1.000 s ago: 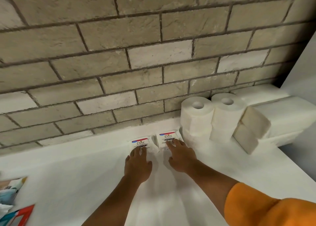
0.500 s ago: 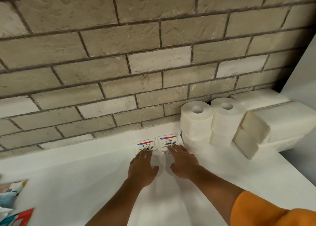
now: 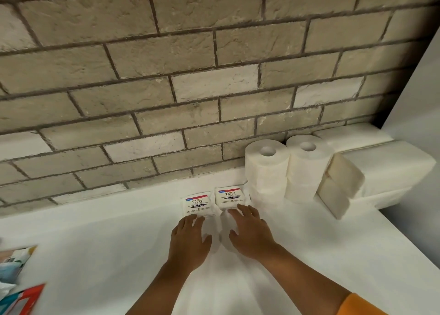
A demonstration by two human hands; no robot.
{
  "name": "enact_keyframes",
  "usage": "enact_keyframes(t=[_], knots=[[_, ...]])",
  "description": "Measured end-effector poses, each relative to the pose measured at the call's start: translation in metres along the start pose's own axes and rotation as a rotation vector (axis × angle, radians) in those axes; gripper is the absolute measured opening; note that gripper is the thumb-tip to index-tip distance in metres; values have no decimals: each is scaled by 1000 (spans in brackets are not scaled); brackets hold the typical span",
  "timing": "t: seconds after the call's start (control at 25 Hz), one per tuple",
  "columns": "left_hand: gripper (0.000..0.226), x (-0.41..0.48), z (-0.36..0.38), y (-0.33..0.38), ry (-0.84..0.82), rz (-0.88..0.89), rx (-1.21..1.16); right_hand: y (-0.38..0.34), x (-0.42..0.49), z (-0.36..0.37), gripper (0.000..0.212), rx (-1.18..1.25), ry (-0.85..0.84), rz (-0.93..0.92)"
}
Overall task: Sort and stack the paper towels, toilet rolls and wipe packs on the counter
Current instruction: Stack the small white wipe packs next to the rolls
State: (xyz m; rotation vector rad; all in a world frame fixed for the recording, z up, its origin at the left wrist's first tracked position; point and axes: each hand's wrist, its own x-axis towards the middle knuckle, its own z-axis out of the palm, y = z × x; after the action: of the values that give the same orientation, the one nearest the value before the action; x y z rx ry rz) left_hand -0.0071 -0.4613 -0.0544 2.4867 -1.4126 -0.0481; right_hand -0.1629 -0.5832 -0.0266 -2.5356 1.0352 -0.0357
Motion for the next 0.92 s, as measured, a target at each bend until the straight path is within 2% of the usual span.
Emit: enact_keyframes(t=[0.24,0.52,0.68,0.92], knots=[[33,-32,-26,3,-53,-174,-182,-18,-16,-3,41,171,41,78],[20,-92,-52,-41,-64,-343,-252,-67,-52,9,22,369,44,131],[19,-125,-77,-90,-18,-384,-252,-118,-58,26,19,422,35,146],[18,-184,-126,-212,-4,-430,-269,-238,-66,66,18,462,-6,133]])
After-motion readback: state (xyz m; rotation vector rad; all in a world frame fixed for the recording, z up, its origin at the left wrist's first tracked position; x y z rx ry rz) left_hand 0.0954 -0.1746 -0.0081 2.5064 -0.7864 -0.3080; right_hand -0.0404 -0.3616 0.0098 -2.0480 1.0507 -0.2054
